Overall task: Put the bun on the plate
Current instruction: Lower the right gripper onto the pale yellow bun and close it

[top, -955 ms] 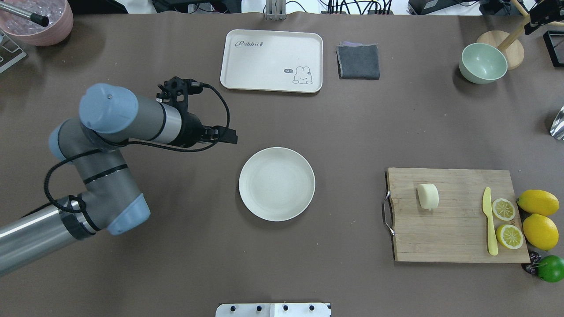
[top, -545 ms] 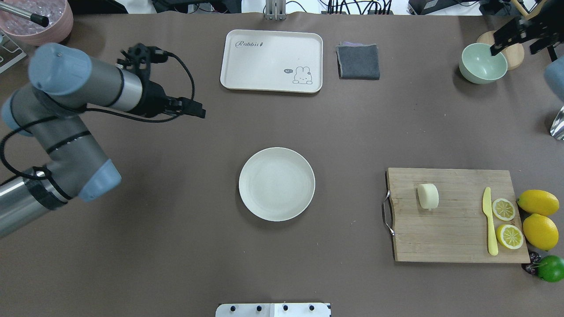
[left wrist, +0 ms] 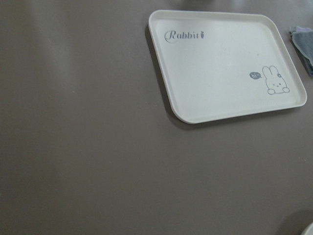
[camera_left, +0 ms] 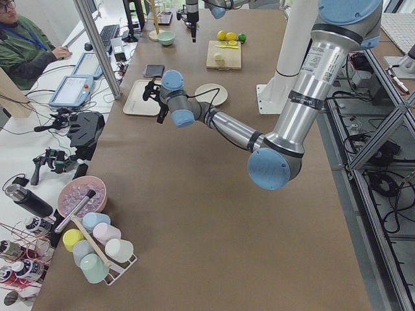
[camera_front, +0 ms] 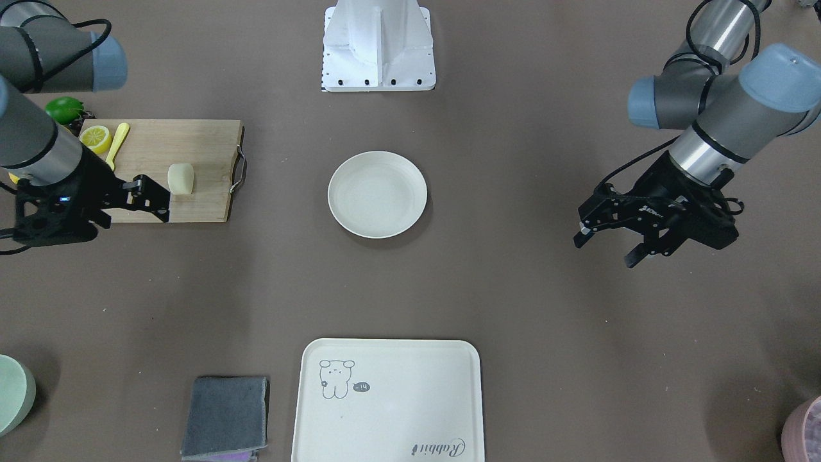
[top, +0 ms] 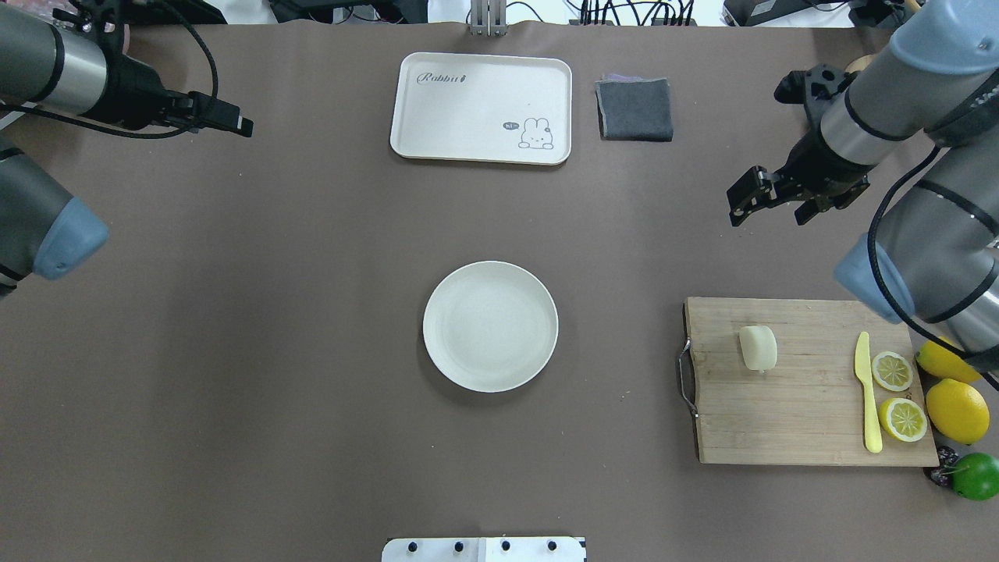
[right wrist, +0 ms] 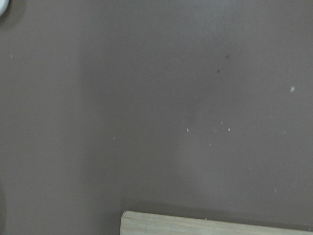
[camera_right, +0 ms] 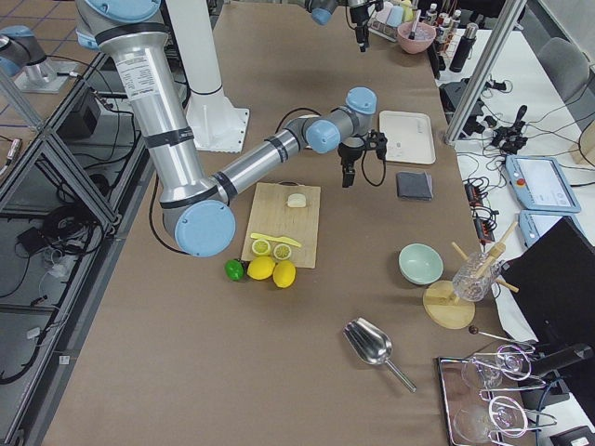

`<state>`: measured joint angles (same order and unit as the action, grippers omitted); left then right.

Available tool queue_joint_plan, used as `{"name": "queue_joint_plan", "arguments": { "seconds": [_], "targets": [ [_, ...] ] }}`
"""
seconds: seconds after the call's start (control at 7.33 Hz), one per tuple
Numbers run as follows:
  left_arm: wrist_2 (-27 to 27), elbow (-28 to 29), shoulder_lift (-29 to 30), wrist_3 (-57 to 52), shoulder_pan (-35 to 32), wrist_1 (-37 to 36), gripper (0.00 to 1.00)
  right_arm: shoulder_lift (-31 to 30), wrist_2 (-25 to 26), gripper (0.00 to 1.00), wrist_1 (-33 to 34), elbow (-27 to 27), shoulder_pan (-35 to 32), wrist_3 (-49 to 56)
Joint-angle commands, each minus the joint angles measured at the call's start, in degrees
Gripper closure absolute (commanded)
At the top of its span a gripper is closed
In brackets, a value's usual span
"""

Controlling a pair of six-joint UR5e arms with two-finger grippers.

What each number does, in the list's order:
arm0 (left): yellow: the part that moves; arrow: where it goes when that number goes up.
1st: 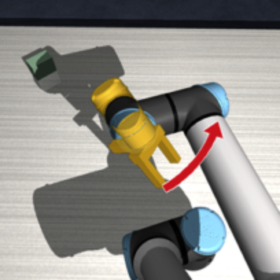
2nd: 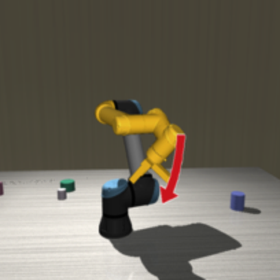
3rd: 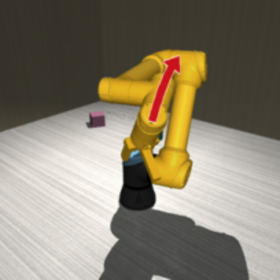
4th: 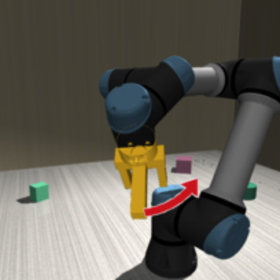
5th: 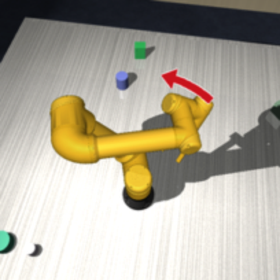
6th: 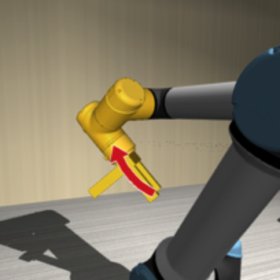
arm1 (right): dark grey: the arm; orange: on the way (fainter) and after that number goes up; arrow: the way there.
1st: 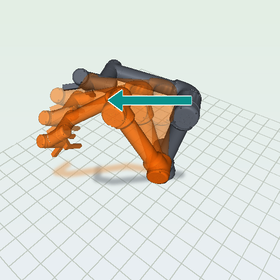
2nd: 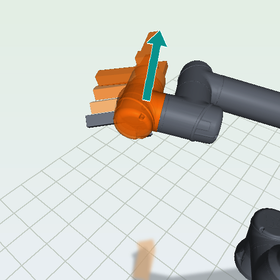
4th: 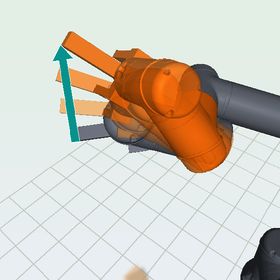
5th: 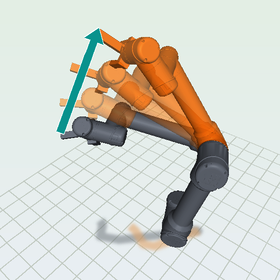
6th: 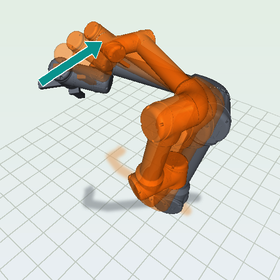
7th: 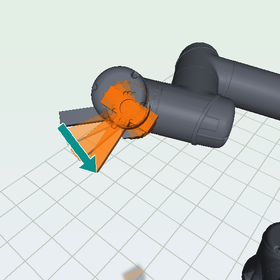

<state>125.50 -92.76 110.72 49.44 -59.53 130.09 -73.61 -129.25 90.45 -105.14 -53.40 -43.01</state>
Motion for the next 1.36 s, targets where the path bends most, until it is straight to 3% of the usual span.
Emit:
{"name": "queue_joint_plan", "arguments": {
  "seconds": [0.0, 0.14, 0.27, 0.68, 1.23],
  "targets": [
    [-0.8, -1.4, -1.6, 0.0, -0.9, 0.2, 0.02, -11.0, 0.3, 0.00, -11.5, -1.3, 4.4, -1.0],
    [-1.6, -1.6, -2.3, 0.0, -1.5, 0.2, 0.02, -14.7, 0.3, 0.00, -18.6, 0.2, 6.0, -3.5],
    [-2.0, -3.7, -4.1, 0.0, -1.7, 0.2, 0.02, -15.0, 0.7, 0.00, -21.3, 1.6, 8.3, -6.3],
    [-1.9, -7.4, -7.7, 0.0, -1.7, 0.3, 0.02, -10.1, 1.7, 0.00, -21.2, 0.7, 9.7, -12.8],
    [-2.1, -6.7, -7.8, -0.1, -1.6, 0.2, 0.02, -12.2, 5.0, 0.01, -21.2, 0.6, 12.3, -13.0]
  ]
}}
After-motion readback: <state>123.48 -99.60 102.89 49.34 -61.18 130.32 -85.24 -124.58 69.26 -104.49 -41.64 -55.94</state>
